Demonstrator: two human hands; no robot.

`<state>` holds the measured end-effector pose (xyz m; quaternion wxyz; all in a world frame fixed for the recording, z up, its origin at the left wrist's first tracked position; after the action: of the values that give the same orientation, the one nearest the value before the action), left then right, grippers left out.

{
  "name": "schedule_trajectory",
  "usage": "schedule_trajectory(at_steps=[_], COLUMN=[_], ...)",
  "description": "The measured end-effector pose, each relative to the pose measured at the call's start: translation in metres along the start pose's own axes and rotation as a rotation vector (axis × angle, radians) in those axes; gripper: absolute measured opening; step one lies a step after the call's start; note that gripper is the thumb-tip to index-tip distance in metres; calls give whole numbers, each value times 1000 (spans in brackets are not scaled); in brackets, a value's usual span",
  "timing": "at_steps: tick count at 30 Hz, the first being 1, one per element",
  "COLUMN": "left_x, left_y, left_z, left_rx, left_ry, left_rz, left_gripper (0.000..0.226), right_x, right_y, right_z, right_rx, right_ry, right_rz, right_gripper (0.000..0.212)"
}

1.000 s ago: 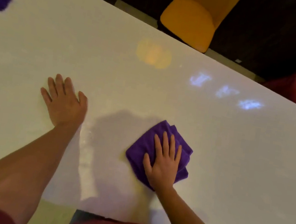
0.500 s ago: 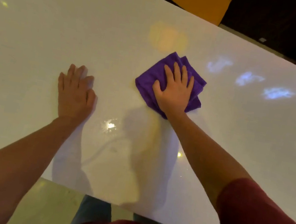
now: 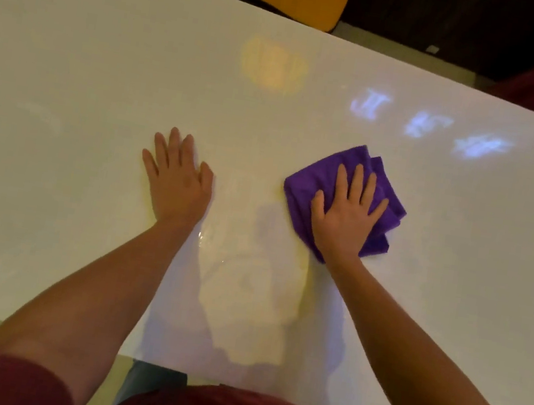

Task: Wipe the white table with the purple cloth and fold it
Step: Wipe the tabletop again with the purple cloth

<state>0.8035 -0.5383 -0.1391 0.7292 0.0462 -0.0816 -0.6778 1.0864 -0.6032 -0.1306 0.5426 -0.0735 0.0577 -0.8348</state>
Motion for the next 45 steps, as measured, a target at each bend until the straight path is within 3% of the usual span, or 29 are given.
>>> schedule_trajectory(at_steps=[6,14,18,22,27,32,37,41,43,45], left_x=[-5,-7,-5,-7,-6,-7,-4,-9,-8,-2], left_y=[-4,-2,-1,-2,-4,-5,-4,-16,-45,-91], left_z=[-5,-6,-8,-9,-10,-6,-2,9,22,37], left_rx=[-13,-54,-34,-26,-12,-12,-10,78,166,185], left_ry=[24,55,81,92,66,25,3,-51,-14,54], left_rz=[20,35,35,42,33,20,13,-24,-80,-3], left_gripper=[61,62,61,61,62,62,62,59,55,53], right_x=[105,-37,-113,-127,-60,35,125,143,134,126], right_y=[-39,-89,-33,34,97,107,56,-30,-67,-102], right_z=[-24,-16,0,16,27,27,7,-18,-27,-35], right_rx=[-11,-154,-110,-75,-55,-36,10,15,1,5], right_ry=[-60,-38,-17,-1,23,17,-5,-27,-43,-59], right_rz=[183,447,299,86,-150,-275,-257,-27,76,175], right_gripper=[69,64,65,67,74,76,76,74,73,73])
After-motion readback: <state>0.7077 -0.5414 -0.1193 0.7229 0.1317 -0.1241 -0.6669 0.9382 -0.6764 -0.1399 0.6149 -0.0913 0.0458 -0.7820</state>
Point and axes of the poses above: each hand's wrist, its own x-axis away from the middle knuckle, its own z-axis out of the back of the hand, y = z × x, the point moved 2 cm from there along -x, towards the middle knuckle
